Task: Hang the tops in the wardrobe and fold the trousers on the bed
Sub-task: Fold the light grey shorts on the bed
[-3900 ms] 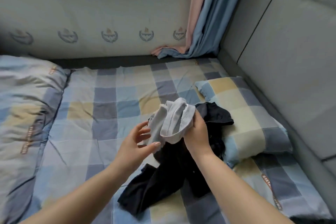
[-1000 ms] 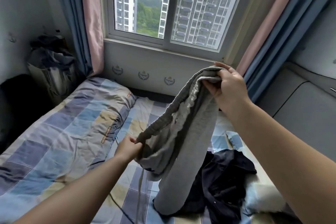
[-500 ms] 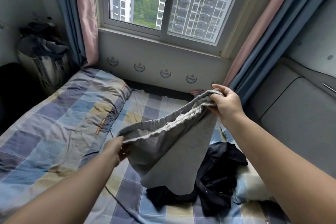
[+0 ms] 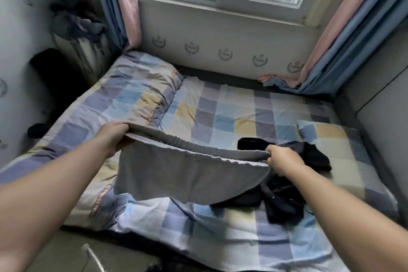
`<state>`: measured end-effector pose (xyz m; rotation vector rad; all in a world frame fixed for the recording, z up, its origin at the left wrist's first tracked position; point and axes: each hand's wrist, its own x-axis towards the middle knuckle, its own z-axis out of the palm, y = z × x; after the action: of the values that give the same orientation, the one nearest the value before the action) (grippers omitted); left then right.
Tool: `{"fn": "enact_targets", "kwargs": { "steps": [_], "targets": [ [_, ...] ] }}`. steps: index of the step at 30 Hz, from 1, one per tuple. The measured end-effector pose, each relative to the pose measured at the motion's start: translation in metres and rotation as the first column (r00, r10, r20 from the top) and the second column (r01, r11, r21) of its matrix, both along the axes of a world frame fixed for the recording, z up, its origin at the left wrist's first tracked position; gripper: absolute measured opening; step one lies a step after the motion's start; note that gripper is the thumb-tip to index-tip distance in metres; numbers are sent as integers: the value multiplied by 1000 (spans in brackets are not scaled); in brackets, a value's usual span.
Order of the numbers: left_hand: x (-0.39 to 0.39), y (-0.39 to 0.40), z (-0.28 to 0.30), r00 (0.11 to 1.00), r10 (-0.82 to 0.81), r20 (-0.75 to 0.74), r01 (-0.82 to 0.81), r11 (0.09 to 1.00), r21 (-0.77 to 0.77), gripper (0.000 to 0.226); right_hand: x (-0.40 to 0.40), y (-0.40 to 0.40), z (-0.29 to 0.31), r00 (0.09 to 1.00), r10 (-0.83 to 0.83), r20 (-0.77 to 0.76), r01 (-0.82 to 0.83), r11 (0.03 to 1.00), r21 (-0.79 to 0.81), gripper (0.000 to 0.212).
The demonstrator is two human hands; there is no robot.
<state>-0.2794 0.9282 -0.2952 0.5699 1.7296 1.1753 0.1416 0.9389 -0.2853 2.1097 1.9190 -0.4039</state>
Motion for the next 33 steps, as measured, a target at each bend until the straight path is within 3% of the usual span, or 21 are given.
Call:
{"fn": "enact_targets", "kwargs": {
  "steps": [4, 6, 8, 9, 11, 13, 14, 15, 18, 21, 23, 27, 30, 33],
  "targets": [
    [-27, -16, -12, 990, -134, -40, 132, 990, -50, 21, -29, 6, -10, 995, -50, -83, 41, 994, -98, 18],
    [-44, -16, -13, 979, -195, -51, 191, 979, -68, 21, -37, 8, -11, 976, -140, -169, 83, 949, -303, 16],
    [-62, -11, -15, 959, -261, -107, 248, 961, -126, 20, -46, 8, -8, 967, -197, -159, 78, 828, -555, 25],
    [-73, -6, -18, 927, -324, -189, 289, 938, -190, 21, -51, 10, -9, 972, -199, -121, 79, 772, -630, 33],
    [-94, 5, -24, 759, -499, -418, 363, 858, -364, 25, -60, 13, -13, 974, -217, -68, 111, 713, -692, 38],
    [-114, 15, -30, 575, -636, -514, 387, 766, -514, 29, -69, 19, -25, 941, -327, -93, 193, 739, -645, 33],
    [-125, 22, -35, 557, -658, -507, 387, 746, -542, 30, -74, 23, -30, 902, -407, -141, 253, 766, -591, 30],
    [-134, 32, -40, 604, -644, -470, 388, 752, -532, 31, -80, 28, -36, 855, -478, -200, 316, 787, -530, 27],
    [-150, 76, -50, 870, -426, -249, 323, 873, -366, 39, -102, 51, -50, 708, -612, -351, 467, 780, -418, 28],
    [-146, 131, -35, 953, -258, -158, 225, 954, -200, 39, -117, 84, -42, 335, -714, -615, 648, 648, -400, 41],
    [-141, 166, -6, 973, -201, -115, 195, 979, -58, 39, -121, 110, -18, 195, -640, -743, 696, 624, -356, 42],
    [-137, 230, 74, 971, -176, -162, 209, 955, 212, 41, -117, 161, 57, 137, -404, -904, 749, 640, -173, 39],
    [-132, 253, 115, 962, -170, -215, 235, 914, 329, 40, -107, 185, 100, 167, -275, -947, 781, 623, -44, 40],
    [-121, 253, 117, 949, -198, -246, 283, 877, 388, 36, -95, 189, 107, 249, -236, -939, 807, 587, 66, 43]
  ]
}}
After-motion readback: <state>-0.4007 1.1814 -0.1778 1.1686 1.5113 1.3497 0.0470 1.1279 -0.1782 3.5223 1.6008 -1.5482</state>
